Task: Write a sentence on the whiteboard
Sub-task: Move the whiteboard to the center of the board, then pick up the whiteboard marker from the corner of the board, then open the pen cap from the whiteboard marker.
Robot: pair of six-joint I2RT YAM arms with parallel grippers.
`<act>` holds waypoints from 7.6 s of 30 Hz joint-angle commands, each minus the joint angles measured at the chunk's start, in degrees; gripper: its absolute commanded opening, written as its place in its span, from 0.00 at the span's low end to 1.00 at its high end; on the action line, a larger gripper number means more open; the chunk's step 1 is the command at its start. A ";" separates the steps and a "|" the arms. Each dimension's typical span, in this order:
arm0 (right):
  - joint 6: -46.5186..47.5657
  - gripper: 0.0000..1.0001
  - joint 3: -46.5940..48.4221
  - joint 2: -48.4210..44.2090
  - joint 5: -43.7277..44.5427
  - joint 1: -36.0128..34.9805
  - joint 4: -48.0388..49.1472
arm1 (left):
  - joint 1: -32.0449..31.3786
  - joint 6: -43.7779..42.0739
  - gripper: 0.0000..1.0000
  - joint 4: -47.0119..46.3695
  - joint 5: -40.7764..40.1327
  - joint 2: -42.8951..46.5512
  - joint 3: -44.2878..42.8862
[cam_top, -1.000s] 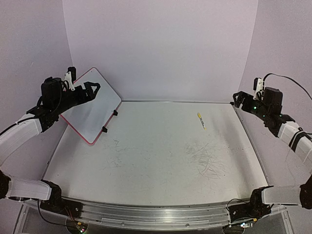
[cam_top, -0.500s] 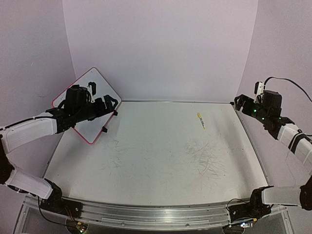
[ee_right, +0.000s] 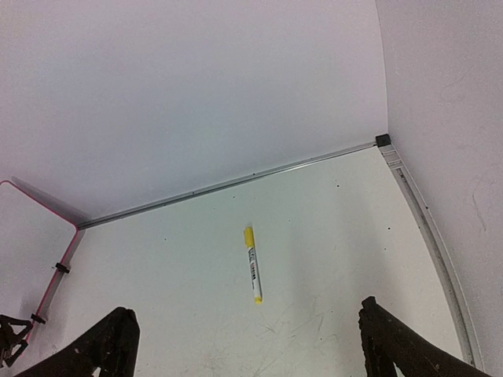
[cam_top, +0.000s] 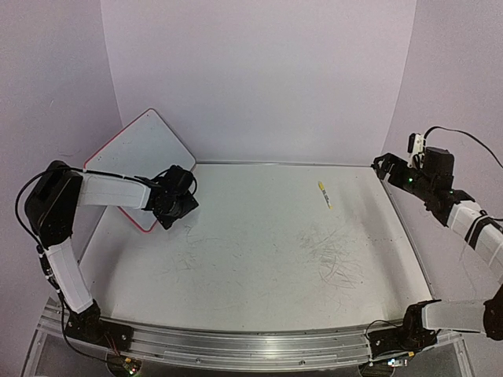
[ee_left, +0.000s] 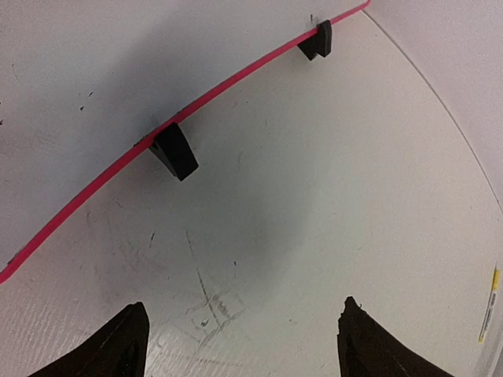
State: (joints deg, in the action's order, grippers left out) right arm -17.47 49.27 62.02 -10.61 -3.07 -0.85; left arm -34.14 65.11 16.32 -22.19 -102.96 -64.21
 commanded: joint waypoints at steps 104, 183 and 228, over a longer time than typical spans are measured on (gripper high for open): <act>2.70 0.94 21.31 39.00 14.58 -12.40 -12.27 | -37.92 -27.54 0.00 -6.50 3.23 -17.20 -5.46; 4.61 0.00 31.12 44.54 14.17 -3.52 -15.70 | -11.38 -25.06 0.96 -6.42 18.19 50.03 29.70; 20.68 0.00 19.37 15.43 -27.71 -45.41 -14.80 | -15.51 -21.86 0.53 -25.91 60.36 24.25 2.60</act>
State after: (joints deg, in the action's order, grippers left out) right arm 1.69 66.37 76.95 -37.57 -48.18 -16.86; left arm -49.28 43.18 -7.52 37.10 -78.62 -58.94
